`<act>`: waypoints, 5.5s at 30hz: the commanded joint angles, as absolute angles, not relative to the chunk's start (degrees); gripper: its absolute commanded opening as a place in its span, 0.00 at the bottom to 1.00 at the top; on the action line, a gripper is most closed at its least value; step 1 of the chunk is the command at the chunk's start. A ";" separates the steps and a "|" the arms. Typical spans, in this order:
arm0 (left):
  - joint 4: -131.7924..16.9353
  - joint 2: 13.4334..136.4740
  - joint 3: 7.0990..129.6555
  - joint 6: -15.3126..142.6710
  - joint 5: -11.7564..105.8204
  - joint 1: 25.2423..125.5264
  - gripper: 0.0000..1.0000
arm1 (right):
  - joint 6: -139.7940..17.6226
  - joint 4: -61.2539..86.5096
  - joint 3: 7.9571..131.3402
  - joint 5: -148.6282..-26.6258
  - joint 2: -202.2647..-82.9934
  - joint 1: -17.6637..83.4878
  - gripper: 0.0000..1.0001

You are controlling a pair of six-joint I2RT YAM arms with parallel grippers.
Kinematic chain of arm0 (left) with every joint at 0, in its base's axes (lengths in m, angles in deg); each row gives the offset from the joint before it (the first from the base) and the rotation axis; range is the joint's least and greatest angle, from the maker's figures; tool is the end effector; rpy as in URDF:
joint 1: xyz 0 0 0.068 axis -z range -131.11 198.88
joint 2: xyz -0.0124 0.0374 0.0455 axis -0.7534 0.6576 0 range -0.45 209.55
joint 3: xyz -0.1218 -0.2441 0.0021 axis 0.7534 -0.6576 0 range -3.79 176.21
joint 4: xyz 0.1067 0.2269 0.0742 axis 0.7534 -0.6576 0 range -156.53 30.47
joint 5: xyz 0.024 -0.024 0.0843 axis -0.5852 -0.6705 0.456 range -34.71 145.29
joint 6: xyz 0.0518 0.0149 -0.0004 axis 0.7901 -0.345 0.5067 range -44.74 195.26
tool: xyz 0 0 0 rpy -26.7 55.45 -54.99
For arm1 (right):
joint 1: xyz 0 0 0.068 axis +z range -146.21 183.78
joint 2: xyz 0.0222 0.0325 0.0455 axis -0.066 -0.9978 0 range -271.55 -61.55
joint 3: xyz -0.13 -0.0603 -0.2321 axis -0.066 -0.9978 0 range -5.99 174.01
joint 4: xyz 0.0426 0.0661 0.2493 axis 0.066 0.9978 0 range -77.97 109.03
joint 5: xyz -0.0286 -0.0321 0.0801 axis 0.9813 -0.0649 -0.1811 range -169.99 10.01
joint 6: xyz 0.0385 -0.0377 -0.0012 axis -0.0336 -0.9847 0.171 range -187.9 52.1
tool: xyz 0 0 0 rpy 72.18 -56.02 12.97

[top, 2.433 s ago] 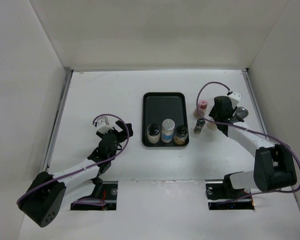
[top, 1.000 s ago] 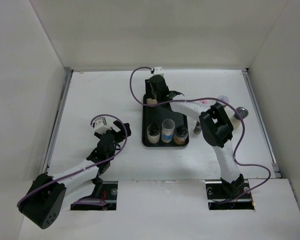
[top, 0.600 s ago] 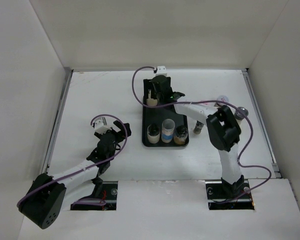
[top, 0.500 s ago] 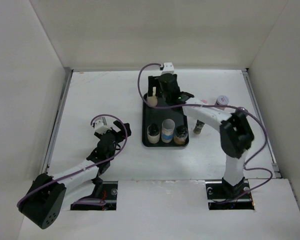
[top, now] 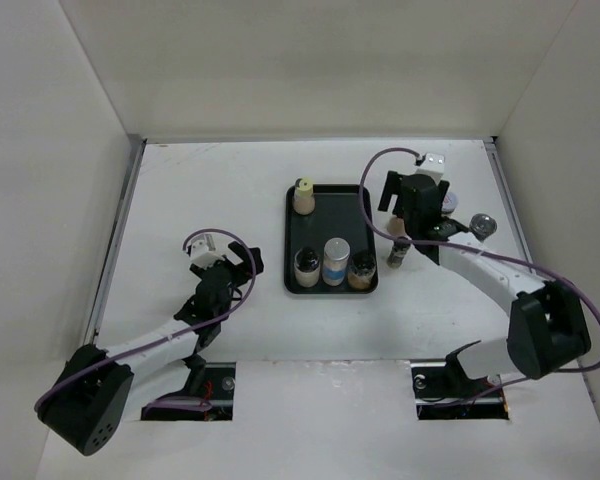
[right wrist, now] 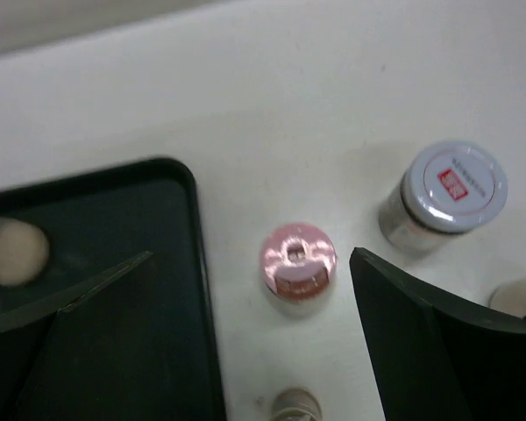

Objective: Organize the condiment bottles

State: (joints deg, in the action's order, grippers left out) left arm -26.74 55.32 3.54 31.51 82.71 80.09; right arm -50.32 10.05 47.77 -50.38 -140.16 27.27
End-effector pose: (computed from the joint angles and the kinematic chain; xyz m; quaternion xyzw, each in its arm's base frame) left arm 0.1631 -0.0794 0.1598 -0.2269 0.7538 -0.2073 0.5808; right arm 0.2932 0.1083 0.2830 0.0996 0.8118 -0.0119 0.5752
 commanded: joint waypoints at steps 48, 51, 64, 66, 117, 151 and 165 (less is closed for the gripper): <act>-34.92 57.03 8.25 30.17 82.98 79.16 0.94 | -53.40 1.48 71.97 -57.93 -170.35 32.39 0.56; -35.45 57.29 8.95 30.35 82.98 78.72 0.94 | -52.70 1.57 71.71 -58.01 -171.58 31.78 0.56; -33.43 61.77 10.18 30.52 82.80 77.76 0.95 | -52.70 1.57 71.89 -55.64 -173.61 30.72 0.57; -32.99 62.39 10.09 30.61 82.45 77.58 0.95 | -52.78 1.57 71.89 -55.55 -173.96 30.72 0.58; -27.89 63.79 7.63 30.61 80.87 77.67 0.94 | -40.48 24.34 39.72 -55.29 -133.97 30.63 0.69; -25.96 66.34 7.19 30.52 80.43 77.49 0.94 | -56.47 23.02 99.66 -65.92 -176.85 34.94 0.47; -25.34 67.66 7.37 30.52 80.25 77.58 0.94 | -57.53 22.41 96.06 -65.49 -182.31 36.52 0.48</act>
State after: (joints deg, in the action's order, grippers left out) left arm -28.29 67.60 7.26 30.66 80.48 77.79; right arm -56.22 24.46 95.81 -65.46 -182.03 35.60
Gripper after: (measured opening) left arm 0.939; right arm 0.524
